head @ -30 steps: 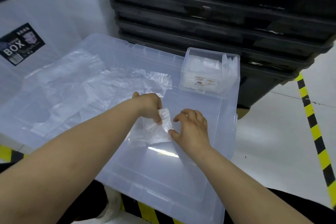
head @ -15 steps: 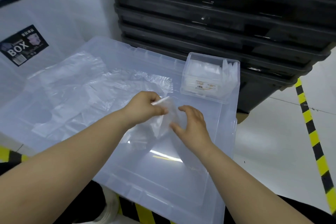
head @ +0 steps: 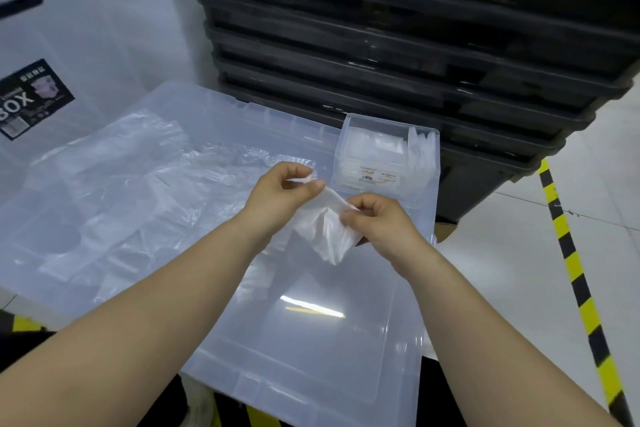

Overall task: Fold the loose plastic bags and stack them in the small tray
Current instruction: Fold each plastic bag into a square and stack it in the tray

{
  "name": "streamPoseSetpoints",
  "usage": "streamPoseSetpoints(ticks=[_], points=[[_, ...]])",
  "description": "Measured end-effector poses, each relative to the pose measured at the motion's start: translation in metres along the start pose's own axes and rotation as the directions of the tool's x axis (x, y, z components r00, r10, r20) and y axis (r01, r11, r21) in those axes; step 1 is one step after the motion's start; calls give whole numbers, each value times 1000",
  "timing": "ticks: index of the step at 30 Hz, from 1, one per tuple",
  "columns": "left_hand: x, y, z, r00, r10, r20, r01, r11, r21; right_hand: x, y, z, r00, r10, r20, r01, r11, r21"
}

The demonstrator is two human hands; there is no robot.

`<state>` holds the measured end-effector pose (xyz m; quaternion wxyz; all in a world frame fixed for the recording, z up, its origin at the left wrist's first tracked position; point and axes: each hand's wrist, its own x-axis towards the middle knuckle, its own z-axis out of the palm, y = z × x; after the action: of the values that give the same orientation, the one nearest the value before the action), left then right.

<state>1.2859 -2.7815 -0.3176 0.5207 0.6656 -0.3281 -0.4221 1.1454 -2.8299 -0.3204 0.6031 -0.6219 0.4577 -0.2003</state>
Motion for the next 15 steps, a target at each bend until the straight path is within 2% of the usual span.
streamPoseSetpoints(ticks=[2,5,7,12,15], points=[[7,2,2,999,35,8,-35,999,23,3,-10,-11,997,-23,-70,23,1000,-6],[20,2,7,995,51,87,-58,995,85,12,-28,-34,986,-25,-162,38,996,77],[30,2,11,988,64,143,-82,989,125,22,-43,-49,979,-8,-203,21,998,62],[48,-1,23,954,108,281,-189,941,281,53,-76,-66,978,-47,-204,36,998,-58],[52,-6,24,949,112,296,-202,935,292,73,-85,-66,987,-53,-152,27,985,-170]])
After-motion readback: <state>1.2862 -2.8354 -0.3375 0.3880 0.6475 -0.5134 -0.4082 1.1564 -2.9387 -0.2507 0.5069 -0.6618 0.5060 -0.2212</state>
